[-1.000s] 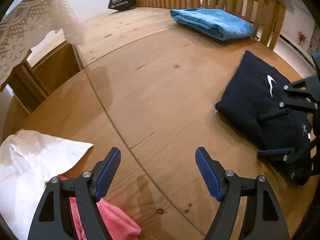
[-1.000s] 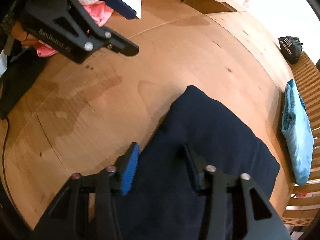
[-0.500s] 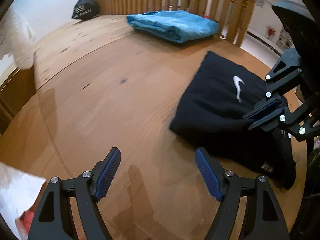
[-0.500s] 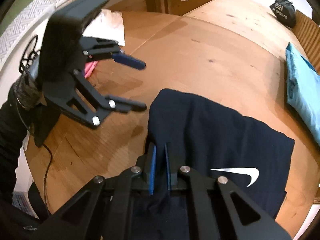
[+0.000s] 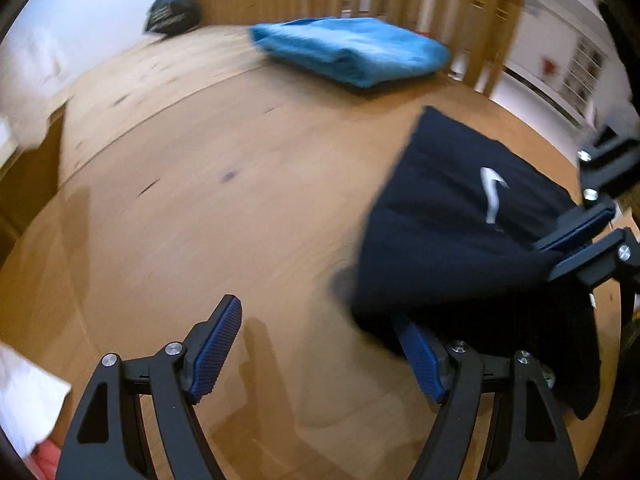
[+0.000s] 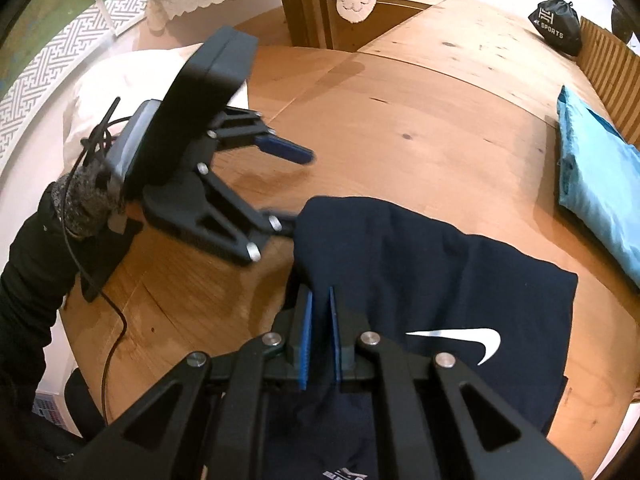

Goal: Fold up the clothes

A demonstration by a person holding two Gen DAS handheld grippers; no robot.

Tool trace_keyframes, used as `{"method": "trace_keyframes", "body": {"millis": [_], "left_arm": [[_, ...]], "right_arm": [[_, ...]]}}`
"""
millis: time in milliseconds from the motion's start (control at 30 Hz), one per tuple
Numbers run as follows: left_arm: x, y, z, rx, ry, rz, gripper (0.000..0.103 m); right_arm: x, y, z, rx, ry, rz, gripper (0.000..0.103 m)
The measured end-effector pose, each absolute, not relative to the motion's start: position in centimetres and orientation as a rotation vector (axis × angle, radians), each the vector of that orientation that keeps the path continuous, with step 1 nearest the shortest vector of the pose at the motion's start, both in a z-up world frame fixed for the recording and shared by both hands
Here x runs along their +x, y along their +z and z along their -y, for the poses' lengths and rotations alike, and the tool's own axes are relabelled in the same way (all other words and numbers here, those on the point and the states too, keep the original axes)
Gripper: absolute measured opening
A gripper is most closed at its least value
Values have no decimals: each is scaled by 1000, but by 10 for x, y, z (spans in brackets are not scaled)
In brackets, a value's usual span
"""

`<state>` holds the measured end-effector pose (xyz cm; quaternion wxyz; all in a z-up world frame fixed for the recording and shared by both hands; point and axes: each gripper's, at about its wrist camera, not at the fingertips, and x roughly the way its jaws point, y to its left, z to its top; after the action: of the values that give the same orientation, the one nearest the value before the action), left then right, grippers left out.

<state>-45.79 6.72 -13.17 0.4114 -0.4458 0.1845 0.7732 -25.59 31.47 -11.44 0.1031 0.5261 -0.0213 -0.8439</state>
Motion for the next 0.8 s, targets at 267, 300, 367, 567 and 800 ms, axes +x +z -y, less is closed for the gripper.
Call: {"method": "trace_keyframes", "body": {"millis": [267, 300, 367, 567, 800], "left_arm": [[-457, -123, -24, -1138, 1960, -377, 73], [-449, -120, -24, -1118, 1922, -369, 73], [-438, -119, -31, -1081, 1895, -407, 73], [-435, -127, -78, -1053, 1840, -477, 74], [-474, -135, -55, -1182, 1951, -371, 79]], "right_arm": [[-258, -117, -306, 1542, -2474, 81, 8], [-258, -115, -307, 1539, -2478, 81, 8], [-257, -111, -309, 1532, -2490, 88, 8], [-252, -105, -314, 1520, -2509, 98, 8], [-256, -139, -294, 1604, -2347, 125, 12]]}}
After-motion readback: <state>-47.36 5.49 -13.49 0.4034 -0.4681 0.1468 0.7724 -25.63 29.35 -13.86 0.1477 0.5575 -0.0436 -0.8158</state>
